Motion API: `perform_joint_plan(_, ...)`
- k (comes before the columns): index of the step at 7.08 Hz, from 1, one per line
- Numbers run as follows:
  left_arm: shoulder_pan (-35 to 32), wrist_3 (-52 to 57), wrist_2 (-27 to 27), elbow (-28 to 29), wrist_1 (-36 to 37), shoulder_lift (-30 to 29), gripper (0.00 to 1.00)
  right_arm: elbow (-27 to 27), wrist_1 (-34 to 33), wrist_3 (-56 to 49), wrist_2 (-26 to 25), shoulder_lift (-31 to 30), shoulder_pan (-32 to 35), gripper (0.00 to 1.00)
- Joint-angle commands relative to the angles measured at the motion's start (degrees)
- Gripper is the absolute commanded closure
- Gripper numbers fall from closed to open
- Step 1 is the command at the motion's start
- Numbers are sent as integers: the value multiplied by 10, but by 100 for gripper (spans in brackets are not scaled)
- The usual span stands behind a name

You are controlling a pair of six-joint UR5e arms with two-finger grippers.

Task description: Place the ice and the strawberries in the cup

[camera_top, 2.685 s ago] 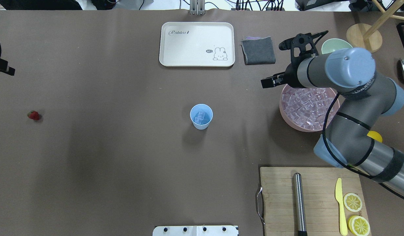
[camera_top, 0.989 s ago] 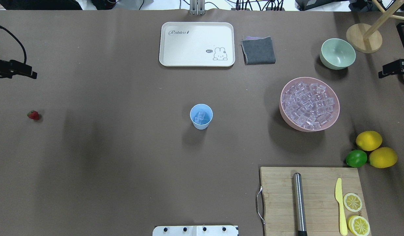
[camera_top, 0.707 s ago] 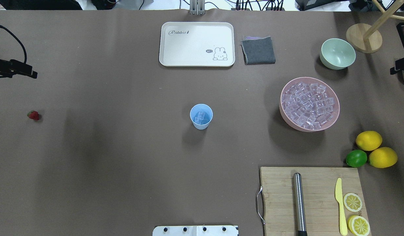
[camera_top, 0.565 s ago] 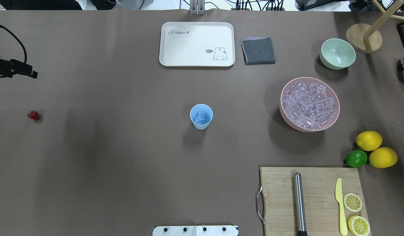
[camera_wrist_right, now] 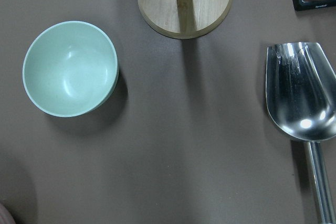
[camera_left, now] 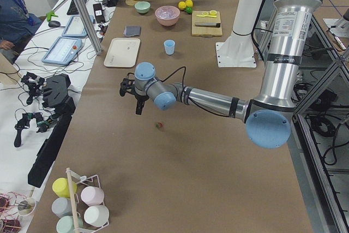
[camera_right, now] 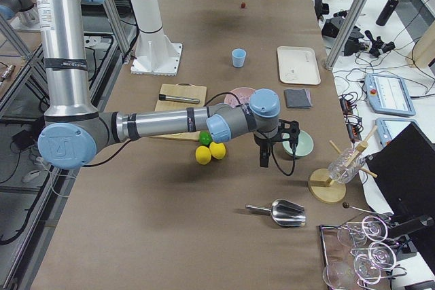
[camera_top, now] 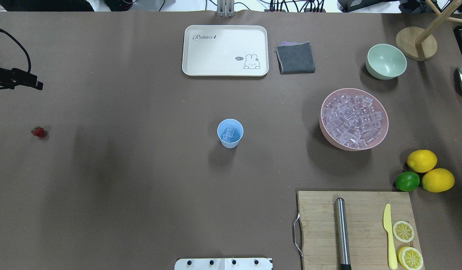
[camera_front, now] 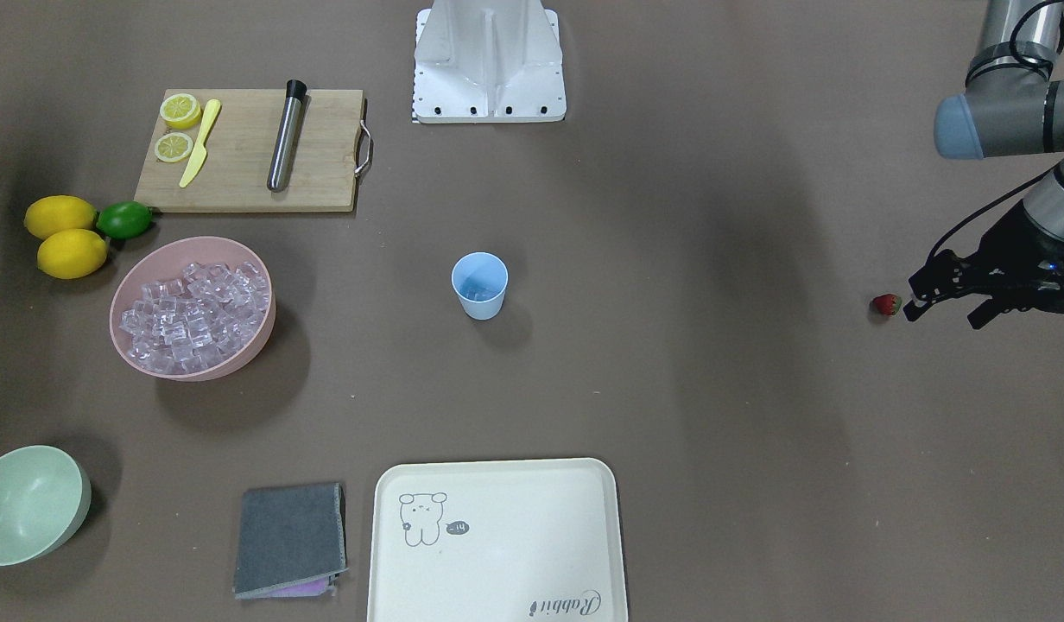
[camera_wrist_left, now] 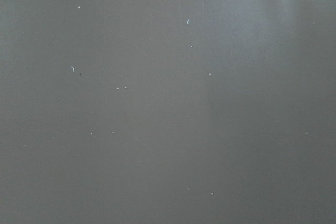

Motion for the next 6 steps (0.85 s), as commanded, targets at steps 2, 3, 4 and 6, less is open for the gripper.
perform_joint_plan(2,13,1,1,9,1,1,2,-6,-1,-19,-12,-10,-1,0)
perform_joint_plan(3,16,0,0,12,1,1,2,-10,-5,-54,-40,-20,-7,0)
perform_joint_plan(4,20,-1,1,12,1,1,2,-10,-31,-63,-43,-15,-18,0)
perform_joint_plan(6,34,-1,18,16,1,1,2,-8,-35,-62,-44,-12,-22,0)
